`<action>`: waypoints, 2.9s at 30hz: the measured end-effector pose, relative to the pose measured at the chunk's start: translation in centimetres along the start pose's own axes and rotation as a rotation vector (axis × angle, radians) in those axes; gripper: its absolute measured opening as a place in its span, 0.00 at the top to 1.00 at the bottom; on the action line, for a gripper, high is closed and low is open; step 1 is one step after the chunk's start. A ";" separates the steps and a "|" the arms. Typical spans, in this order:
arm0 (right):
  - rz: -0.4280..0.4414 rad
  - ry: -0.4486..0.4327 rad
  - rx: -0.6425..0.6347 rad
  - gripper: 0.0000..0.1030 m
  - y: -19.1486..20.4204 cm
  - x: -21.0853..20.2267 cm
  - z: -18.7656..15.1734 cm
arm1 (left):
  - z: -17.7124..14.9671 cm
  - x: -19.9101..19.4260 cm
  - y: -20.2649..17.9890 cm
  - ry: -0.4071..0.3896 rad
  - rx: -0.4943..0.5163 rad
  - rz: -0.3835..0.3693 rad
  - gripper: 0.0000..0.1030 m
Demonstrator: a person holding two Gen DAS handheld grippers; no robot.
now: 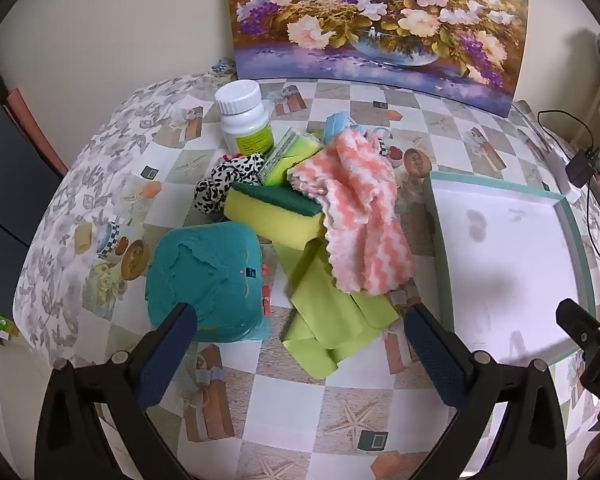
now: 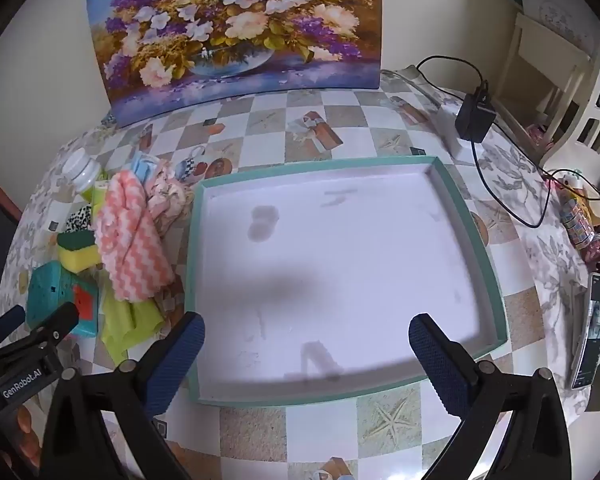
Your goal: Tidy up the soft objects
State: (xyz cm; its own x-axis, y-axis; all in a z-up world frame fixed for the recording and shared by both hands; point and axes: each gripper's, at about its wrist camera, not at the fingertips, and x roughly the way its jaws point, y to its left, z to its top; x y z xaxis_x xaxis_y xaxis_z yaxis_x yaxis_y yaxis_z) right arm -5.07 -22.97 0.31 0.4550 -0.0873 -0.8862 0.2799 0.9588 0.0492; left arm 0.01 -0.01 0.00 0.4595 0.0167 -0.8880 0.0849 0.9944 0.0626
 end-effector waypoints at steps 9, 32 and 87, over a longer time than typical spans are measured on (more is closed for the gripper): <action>0.006 0.022 -0.012 0.00 0.2 -0.1 0.0 | 0.3 -0.1 -0.6 0.001 -0.005 -0.029 0.00; 0.024 0.027 -0.032 0.00 0.5 0.0 -0.1 | 0.3 -0.3 -0.4 -0.060 -0.029 -0.120 0.00; 0.008 0.028 -0.002 0.00 -0.1 0.2 -0.1 | 0.5 -0.4 0.0 -0.023 -0.015 -0.142 0.00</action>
State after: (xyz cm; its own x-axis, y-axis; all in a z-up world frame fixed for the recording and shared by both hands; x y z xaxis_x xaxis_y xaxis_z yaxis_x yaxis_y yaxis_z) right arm -5.06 -23.05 0.14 0.4331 -0.0718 -0.8985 0.2748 0.9599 0.0558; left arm 0.32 -0.02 0.61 0.4640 -0.1265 -0.8767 0.1378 0.9880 -0.0697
